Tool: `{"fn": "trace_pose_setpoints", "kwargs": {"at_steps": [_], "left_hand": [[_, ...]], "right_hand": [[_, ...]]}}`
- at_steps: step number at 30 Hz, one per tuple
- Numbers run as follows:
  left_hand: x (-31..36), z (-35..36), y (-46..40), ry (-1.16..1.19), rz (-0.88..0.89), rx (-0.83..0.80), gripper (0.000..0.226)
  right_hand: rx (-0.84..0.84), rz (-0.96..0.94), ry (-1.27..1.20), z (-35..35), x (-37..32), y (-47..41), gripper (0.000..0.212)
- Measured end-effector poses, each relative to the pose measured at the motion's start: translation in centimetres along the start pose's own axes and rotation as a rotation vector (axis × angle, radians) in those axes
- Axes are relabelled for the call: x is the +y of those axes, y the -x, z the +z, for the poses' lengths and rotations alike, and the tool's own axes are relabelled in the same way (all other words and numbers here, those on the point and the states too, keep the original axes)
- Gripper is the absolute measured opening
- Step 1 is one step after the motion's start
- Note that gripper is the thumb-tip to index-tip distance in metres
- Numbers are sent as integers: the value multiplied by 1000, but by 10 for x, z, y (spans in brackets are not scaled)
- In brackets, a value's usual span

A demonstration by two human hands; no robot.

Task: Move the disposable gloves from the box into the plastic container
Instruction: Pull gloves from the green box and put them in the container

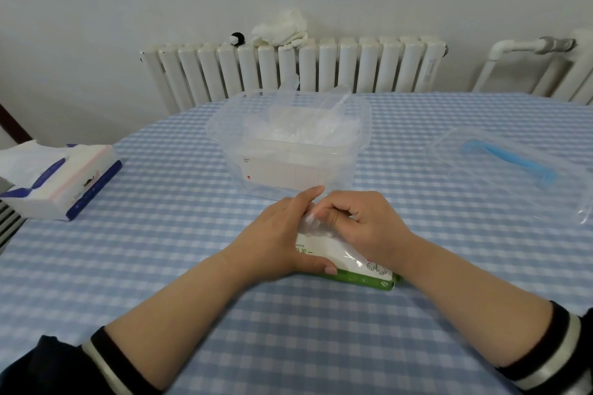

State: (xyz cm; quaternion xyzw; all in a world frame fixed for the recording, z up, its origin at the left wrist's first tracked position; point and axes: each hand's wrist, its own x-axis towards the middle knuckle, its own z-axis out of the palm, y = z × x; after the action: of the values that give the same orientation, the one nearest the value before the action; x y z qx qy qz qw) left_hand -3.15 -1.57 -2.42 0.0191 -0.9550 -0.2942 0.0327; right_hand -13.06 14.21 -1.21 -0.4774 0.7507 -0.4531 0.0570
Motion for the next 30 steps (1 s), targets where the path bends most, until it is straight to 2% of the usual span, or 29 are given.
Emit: {"fn": "trace_pose_setpoints", "kwargs": {"at_steps": [18, 22, 25, 28, 30], "left_hand": [[-7, -7, -2, -16, 15, 18, 115], [-8, -5, -2, 8, 18, 17, 113], [-10, -3, -2, 57, -6, 1, 107], [-8, -3, -2, 115, -22, 5, 96], [-7, -4, -2, 138, -25, 19, 93]], "right_hand": [[155, -100, -71, 6, -6, 5, 17], [151, -88, -85, 6, -7, 5, 24], [75, -20, -75, 3, -8, 2, 24], [-69, 51, -111, -9, -13, -4, 11], [-242, 118, -47, -20, -14, -7, 44]]}}
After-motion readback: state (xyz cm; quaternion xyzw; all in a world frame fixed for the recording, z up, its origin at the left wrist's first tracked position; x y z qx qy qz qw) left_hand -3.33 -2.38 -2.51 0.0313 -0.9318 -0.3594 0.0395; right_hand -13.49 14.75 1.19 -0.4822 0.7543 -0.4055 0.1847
